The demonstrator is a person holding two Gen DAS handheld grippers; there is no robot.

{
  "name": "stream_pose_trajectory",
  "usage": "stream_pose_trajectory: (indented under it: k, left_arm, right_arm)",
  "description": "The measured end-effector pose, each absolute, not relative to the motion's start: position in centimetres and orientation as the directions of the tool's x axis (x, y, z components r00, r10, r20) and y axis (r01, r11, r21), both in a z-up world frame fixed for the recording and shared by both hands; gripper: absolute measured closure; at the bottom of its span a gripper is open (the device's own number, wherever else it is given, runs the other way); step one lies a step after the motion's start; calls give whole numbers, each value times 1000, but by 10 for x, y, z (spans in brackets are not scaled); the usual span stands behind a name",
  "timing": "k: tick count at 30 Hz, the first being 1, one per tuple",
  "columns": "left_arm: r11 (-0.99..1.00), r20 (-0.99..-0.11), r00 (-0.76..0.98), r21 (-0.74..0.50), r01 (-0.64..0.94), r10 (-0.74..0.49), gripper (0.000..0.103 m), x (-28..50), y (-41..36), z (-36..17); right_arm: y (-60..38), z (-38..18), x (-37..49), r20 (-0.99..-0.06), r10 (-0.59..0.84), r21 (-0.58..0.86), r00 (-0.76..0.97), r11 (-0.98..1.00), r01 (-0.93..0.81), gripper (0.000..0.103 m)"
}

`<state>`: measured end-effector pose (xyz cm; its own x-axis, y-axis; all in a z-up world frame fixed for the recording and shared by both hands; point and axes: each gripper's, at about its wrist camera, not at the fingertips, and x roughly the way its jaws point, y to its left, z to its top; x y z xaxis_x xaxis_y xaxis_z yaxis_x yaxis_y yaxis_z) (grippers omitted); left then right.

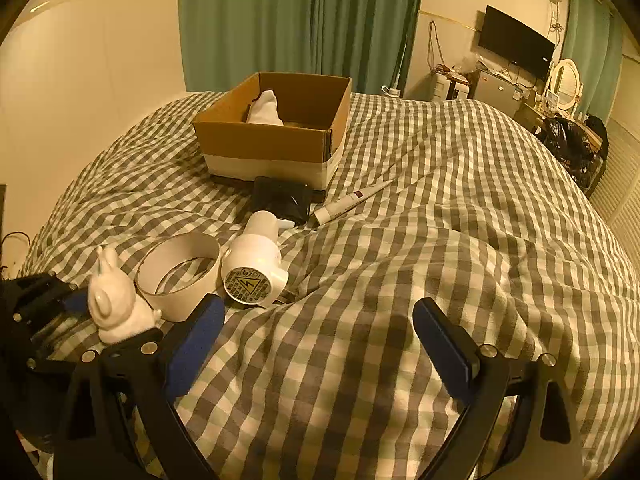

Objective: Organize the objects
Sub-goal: 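Grasp the white figurine with the left tool, then grasp the white ring roll with the right tool while the left tool holds the figurine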

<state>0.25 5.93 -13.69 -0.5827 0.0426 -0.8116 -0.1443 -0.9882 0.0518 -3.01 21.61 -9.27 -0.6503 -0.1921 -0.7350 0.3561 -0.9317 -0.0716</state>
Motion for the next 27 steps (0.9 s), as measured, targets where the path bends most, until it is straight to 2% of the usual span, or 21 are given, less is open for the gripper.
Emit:
stream_pose_trajectory:
  k: [9, 14, 20, 27]
  left_arm:
    - [-999, -743, -669, 20, -27, 4, 50, 8, 24, -100]
    - [-999, -723, -689, 31, 34, -46, 49, 5, 0, -88]
    - [-996, -715, -694, 44, 73, -83, 49, 5, -18, -89]
    - [-997, -730, -680, 20, 79, -69, 49, 2, -25, -98]
  right_arm:
    - [202, -91, -21, -730, -205, -94, -652, -915, 392, 8]
    - [178, -94, -17, -748, -264, -77, -609, -877, 474, 8]
    - [144, -113, -26, -815, -293, -40, -501, -833, 552, 8]
    - [114, -131, -34, -847, -251, -77, -469, -815, 575, 14]
